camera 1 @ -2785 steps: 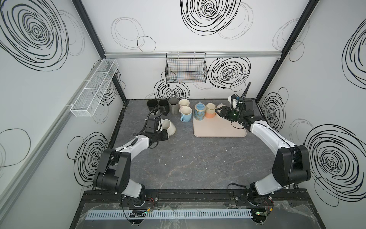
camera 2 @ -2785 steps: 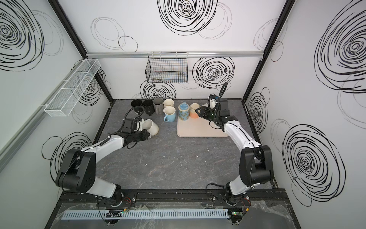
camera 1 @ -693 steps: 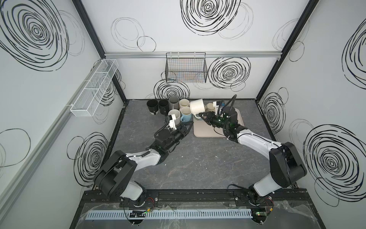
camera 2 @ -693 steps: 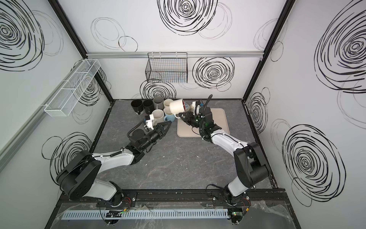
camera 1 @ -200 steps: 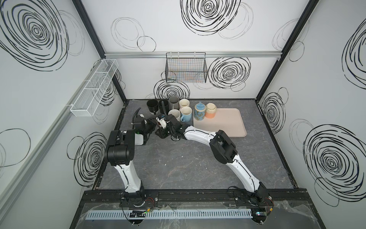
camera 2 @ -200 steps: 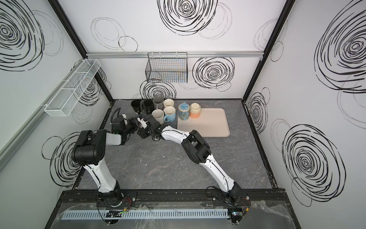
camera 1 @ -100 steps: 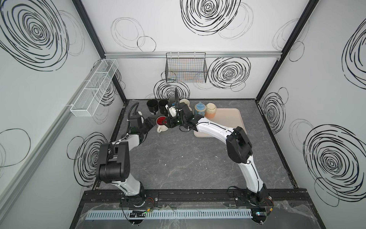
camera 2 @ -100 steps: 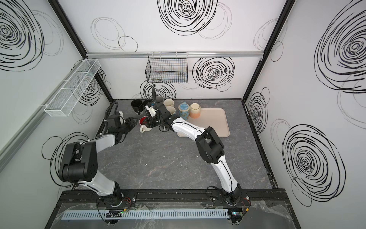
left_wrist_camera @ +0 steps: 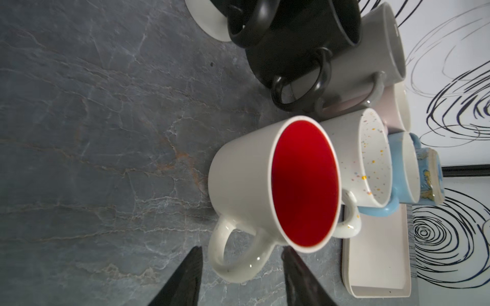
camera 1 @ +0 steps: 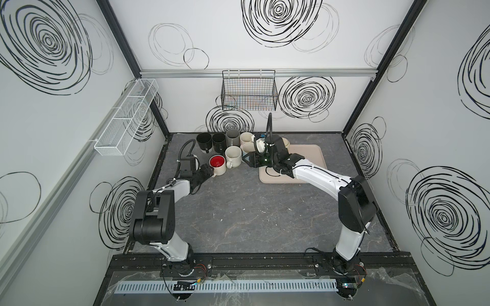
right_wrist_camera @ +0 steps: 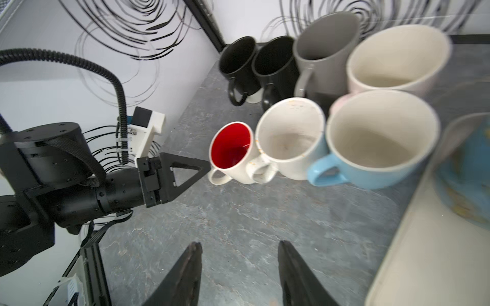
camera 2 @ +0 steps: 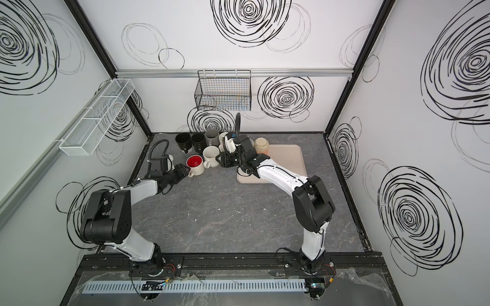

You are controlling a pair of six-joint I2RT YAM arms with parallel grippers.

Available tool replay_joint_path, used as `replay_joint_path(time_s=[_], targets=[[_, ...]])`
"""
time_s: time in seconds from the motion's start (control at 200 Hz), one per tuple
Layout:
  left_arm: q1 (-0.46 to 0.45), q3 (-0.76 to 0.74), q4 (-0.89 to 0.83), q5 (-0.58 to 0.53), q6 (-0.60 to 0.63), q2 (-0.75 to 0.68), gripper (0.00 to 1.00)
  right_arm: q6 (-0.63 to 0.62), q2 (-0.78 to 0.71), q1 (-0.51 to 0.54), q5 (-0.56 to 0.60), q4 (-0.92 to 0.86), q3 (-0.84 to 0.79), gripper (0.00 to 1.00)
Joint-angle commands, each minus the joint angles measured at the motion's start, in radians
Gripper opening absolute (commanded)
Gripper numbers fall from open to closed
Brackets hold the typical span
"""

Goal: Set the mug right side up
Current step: 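Move the right gripper over the upside-down peach mug on the tray while left withdraws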

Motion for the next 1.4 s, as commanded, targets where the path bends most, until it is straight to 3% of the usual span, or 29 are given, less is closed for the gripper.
replay_joint_path(time_s=[0.0,0.415,0.645,0.821,1.071,1.296,1.396], targets=[[-0.011,0.063,0.062,-0.010,-0.032,0.040,0.50,0.013,-0.073,-0.043,0.017,0.028,-0.045,0.51],[-0.036,0.184,0.101,-0.041,-0.068,0.172,0.47,-0.004,-0.108,-0.161,0.002,-0.001,-0.107,0.51],[-0.030,0.190,0.031,-0.058,-0.016,0.095,0.53,-0.008,-0.005,-0.269,0.051,-0.119,0.010,0.52],[-0.031,0.194,-0.063,-0.082,0.058,0.006,0.56,-0.035,0.087,-0.362,0.084,-0.097,0.085,0.53],[-0.073,0.179,-0.113,-0.087,0.099,-0.095,0.56,-0.074,0.347,-0.452,0.056,-0.110,0.372,0.53],[-0.152,0.173,-0.114,-0.076,0.110,-0.122,0.57,-0.117,0.590,-0.463,-0.021,-0.223,0.687,0.53],[-0.183,0.170,-0.100,-0.068,0.096,-0.121,0.57,-0.137,0.628,-0.462,-0.040,-0.252,0.729,0.53]])
